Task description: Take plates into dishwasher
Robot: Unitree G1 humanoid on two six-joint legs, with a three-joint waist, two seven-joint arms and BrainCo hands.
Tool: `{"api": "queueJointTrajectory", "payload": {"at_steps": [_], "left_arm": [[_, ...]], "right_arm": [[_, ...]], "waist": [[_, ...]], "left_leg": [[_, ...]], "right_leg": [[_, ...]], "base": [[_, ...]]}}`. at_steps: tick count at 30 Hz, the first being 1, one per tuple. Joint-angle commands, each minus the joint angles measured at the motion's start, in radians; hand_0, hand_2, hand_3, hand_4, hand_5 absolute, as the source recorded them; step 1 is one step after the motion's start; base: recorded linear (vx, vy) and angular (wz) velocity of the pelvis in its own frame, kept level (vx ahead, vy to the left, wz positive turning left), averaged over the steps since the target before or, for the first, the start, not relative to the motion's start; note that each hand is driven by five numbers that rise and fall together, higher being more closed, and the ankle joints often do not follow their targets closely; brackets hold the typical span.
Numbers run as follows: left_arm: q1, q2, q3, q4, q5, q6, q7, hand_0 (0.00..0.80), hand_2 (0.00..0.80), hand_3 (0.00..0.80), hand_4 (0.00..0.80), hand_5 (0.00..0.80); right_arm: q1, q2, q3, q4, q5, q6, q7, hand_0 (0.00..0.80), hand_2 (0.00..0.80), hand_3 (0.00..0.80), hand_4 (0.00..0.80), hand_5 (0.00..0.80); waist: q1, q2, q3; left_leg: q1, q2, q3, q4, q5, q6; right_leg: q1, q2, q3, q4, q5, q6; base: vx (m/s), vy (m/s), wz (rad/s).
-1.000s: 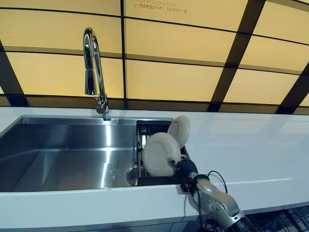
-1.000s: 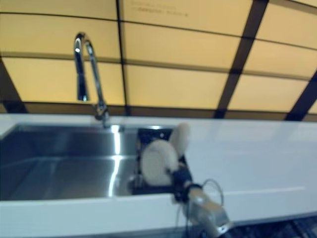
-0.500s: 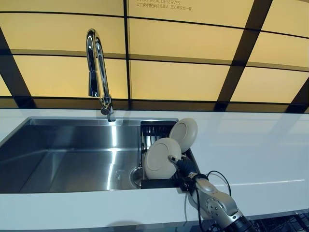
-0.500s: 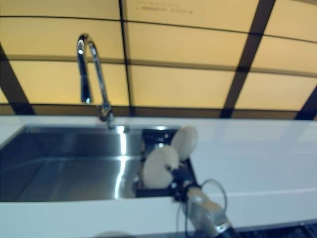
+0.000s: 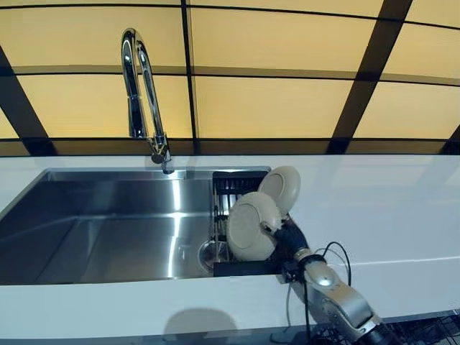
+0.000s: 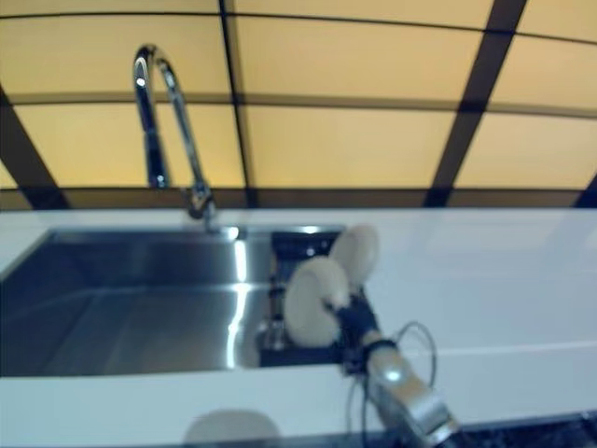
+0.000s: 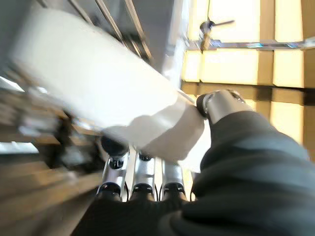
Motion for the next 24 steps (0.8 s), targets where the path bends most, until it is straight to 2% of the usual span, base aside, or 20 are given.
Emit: {"api": "queueJointTrajectory", "payload": {"at_steps": [1,9,20,24], "left_arm": [[-0.051,0.020,0.021,0.021,0.028,-0.044,-0.005,0.000,0.000,0.000,0.000,0.000],[-0.030,0.028,0.048,0.058,0.057,-0.084,-0.027,0.000,0.000,0.000,0.000,0.000],[-0.014,0.029,0.042,0.086,0.075,-0.112,-0.037,0.000,0.000,0.000,0.000,0.000],[-0.009,0.034,0.042,0.084,0.083,-0.109,-0.040,0.000,0.000,0.000,0.000,0.000]], "right_arm": [[-0.070,-0.027,-0.092,-0.141,-0.029,-0.114,-0.016,0.800,0.800,0.800,0.800,0.800],[-0.096,-0.114,-0.208,-0.208,0.004,-0.163,-0.053,0.800,0.800,0.800,0.800,0.800],[-0.119,-0.146,-0.290,-0.235,0.013,-0.247,-0.156,0.800,0.800,0.800,0.800,0.800],[-0.141,-0.173,-0.328,-0.235,0.012,-0.246,-0.192,0.800,0.800,0.800,0.800,0.800]], "waist": [[0.021,-0.031,0.001],[0.009,-0.034,-0.013],[0.002,-0.035,-0.021],[0.001,-0.037,-0.023]], "left_leg": [[0.022,-0.056,0.022,0.054,-0.123,0.066],[0.033,-0.057,0.028,0.051,-0.131,0.066],[0.043,-0.058,0.033,0.047,-0.135,0.065],[0.043,-0.058,0.036,0.050,-0.138,0.063]], "right_leg": [[-0.080,-0.072,0.031,0.121,0.110,0.116],[-0.077,-0.070,0.035,0.123,0.106,0.115],[-0.072,-0.066,0.036,0.113,0.100,0.111],[-0.074,-0.065,0.036,0.111,0.102,0.112]], "base": [[0.000,0.000,0.00],[0.020,-0.002,-0.02],[0.013,0.001,0.00],[0.000,0.000,0.00]]}}
